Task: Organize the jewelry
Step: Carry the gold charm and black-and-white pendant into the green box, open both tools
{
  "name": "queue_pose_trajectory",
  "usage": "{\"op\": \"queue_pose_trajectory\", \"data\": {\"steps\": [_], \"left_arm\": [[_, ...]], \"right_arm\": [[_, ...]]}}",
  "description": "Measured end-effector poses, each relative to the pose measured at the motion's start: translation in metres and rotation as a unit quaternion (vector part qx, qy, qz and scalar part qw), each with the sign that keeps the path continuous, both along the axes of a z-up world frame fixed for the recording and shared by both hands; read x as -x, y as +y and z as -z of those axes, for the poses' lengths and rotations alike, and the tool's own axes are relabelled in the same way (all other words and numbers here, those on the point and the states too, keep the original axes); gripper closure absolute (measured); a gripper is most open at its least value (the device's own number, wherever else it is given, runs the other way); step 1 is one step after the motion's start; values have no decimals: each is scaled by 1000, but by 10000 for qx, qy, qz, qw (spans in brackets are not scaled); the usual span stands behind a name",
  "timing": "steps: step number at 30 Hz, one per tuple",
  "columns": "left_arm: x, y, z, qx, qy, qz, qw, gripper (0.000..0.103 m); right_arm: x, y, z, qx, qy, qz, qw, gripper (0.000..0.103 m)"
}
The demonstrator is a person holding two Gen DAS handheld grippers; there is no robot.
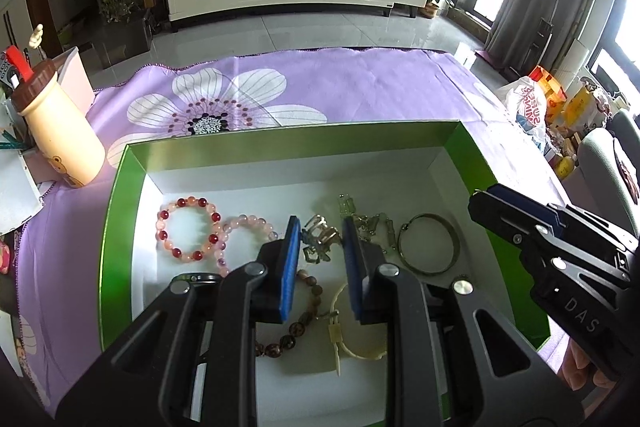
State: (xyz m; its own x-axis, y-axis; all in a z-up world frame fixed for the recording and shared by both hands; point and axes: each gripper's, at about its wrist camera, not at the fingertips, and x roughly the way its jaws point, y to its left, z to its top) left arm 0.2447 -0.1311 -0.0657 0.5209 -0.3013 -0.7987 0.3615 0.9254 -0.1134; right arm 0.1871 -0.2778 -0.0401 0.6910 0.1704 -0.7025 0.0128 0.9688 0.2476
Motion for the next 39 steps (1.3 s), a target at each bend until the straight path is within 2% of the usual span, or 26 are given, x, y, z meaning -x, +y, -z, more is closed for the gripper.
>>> {"op": "queue_pose_trajectory", "data": {"steps": [24,39], "left_arm": [[-15,-9,20,-241,294,-42,9993,82],[-27,-11,28,-175,648,-27,9977,82]], "right_arm": [[-20,-3,14,-9,359,-35,9994,84],[-33,-1,22,-67,626,-99,9980,83]]}}
